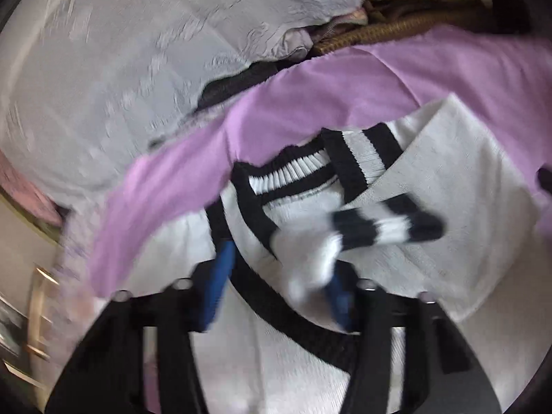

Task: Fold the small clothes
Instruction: 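Fold the gripped sleeve across the sweater body with the right tool, release, then grasp the other sleeve cuff with the left tool and lift it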

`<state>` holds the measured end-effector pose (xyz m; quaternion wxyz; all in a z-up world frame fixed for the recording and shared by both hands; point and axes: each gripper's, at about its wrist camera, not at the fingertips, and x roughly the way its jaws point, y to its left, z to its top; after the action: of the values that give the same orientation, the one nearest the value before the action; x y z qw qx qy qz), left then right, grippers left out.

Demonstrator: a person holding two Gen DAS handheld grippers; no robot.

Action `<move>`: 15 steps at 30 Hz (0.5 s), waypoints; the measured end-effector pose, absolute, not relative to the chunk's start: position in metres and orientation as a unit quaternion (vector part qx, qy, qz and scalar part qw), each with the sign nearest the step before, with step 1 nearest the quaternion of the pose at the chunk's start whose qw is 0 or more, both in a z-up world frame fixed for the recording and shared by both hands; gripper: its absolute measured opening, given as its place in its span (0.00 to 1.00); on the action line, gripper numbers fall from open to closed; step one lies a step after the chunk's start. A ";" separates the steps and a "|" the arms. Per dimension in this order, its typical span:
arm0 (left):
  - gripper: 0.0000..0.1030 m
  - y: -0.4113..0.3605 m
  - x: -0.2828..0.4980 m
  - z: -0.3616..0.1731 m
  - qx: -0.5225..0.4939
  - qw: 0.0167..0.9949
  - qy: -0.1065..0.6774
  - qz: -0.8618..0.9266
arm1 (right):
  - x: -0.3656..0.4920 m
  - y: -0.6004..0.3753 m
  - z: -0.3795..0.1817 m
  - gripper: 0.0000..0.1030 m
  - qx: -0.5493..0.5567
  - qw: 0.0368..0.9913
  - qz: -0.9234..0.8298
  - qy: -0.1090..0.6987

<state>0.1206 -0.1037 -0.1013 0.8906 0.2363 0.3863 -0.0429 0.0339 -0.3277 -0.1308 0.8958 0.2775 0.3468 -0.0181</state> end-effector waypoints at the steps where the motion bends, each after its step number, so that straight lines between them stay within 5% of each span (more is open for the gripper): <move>1: 0.24 -0.086 0.118 -0.101 0.194 0.895 0.398 -0.051 | 0.034 -0.327 -0.131 0.89 0.276 0.896 -0.018 0.347; 4: 0.29 -0.033 0.104 -0.115 0.075 0.902 0.422 -0.044 | 0.034 -0.327 -0.131 0.89 0.276 0.896 -0.019 0.347; 5: 0.60 -0.014 0.101 -0.127 0.035 0.898 0.438 -0.021 | 0.034 -0.327 -0.131 0.89 0.275 0.896 -0.019 0.348; 7: 0.84 0.015 0.098 -0.146 -0.037 0.889 0.456 0.007 | 0.033 -0.326 -0.130 0.89 0.274 0.897 -0.020 0.348; 15: 0.91 0.017 0.104 -0.134 -0.076 0.893 0.442 -0.035 | 0.030 -0.322 -0.127 0.88 0.270 0.900 -0.006 0.341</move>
<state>0.1045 0.0166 -0.1344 0.8933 -0.0760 0.4416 -0.0353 0.0303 -0.3222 -0.1271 0.9004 0.2703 0.3408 -0.0056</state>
